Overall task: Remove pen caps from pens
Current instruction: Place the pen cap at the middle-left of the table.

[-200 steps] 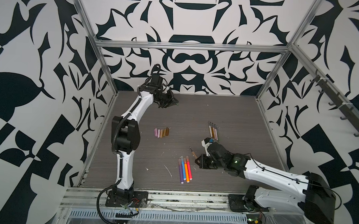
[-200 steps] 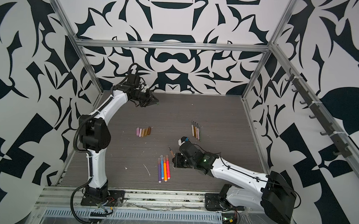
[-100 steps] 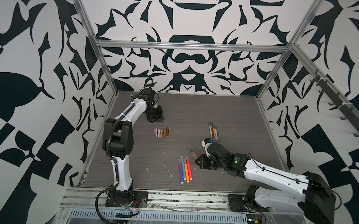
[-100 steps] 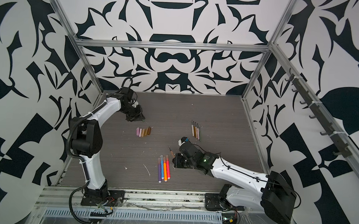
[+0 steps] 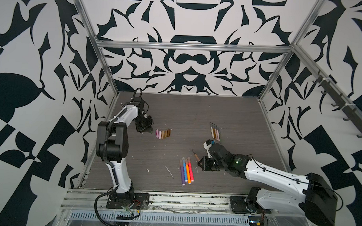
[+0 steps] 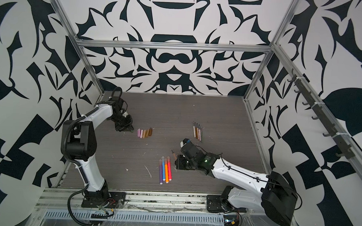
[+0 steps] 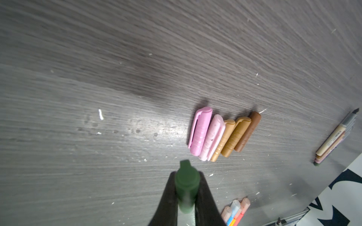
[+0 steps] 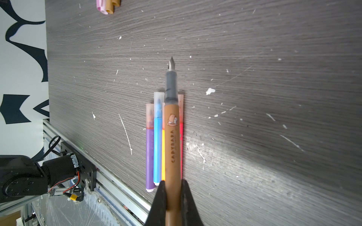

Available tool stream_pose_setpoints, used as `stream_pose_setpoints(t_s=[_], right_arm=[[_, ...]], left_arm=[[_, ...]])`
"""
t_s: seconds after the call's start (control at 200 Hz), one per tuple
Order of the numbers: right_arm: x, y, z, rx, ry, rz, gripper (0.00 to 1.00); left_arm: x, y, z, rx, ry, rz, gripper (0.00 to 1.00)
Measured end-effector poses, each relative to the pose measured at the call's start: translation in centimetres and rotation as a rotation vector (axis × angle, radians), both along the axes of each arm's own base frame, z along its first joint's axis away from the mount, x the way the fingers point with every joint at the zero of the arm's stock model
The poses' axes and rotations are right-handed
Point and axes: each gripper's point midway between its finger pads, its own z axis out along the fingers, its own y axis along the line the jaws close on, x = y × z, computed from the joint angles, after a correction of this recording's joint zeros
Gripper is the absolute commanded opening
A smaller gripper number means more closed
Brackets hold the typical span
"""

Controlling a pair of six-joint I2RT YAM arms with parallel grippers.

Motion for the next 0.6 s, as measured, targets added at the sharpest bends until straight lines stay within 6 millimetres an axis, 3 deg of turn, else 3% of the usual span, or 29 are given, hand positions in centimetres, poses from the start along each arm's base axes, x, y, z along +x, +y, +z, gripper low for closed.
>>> stream_pose_setpoints(t_s=[0.6], right_arm=[[-0.2,-0.4,0.2,-0.005,0.002,0.000,0.00]], left_arm=[[-0.2,-0.5,-2.8,-0.037,0.046,-0.026,0.11]])
